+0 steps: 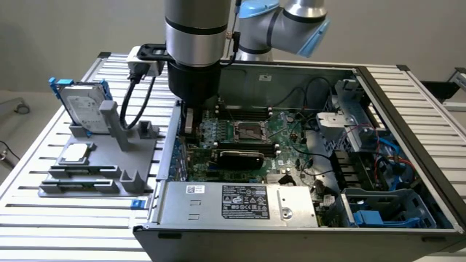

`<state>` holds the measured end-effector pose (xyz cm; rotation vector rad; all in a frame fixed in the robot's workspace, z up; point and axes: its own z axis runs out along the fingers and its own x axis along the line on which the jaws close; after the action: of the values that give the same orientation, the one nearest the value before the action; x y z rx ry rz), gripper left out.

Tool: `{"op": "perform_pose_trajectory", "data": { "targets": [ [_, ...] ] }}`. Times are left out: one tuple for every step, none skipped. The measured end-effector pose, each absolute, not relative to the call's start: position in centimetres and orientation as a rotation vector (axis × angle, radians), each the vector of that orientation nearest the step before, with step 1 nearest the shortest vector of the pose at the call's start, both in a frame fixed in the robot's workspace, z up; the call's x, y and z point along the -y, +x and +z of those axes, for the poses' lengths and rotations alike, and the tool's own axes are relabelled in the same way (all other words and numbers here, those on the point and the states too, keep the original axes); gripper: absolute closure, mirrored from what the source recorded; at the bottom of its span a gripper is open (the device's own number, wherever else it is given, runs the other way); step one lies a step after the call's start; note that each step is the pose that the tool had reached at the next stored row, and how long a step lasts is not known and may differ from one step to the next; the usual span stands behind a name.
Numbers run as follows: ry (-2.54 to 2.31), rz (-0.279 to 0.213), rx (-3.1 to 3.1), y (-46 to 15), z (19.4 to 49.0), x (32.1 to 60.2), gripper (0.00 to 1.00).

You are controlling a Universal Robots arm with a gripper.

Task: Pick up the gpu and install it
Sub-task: 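Press down on the gpu until it lock into place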

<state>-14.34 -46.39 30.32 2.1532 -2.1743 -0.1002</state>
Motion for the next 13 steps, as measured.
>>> {"op": "perform_pose_trajectory", "data": {
  "targets": [
    [2.15,-0.101,2.177,-14.35,30.32,46.39,0.89],
    [2.146,-0.102,2.18,-14.36,30.32,46.39,0.89],
    [2.142,-0.103,2.183,-14.37,30.32,46.39,0.89],
    [2.138,-0.104,2.187,-14.38,30.31,46.39,0.89],
    [2.134,-0.105,2.19,-14.39,30.31,46.39,0.89],
    [2.13,-0.106,2.194,-14.39,30.31,46.39,0.89],
    [2.126,-0.106,2.197,-14.39,30.31,46.39,0.89],
    [2.122,-0.107,2.201,-14.38,30.3,46.39,0.89],
    [2.118,-0.108,2.204,-14.39,30.3,46.39,0.89],
    [2.114,-0.108,2.207,-14.39,30.3,46.39,0.89],
    [2.111,-0.108,2.21,-14.39,30.29,46.39,0.89],
    [2.108,-0.109,2.214,-14.39,30.29,46.39,0.89],
    [2.104,-0.109,2.217,-14.39,30.28,46.4,0.89]
  ]
}}
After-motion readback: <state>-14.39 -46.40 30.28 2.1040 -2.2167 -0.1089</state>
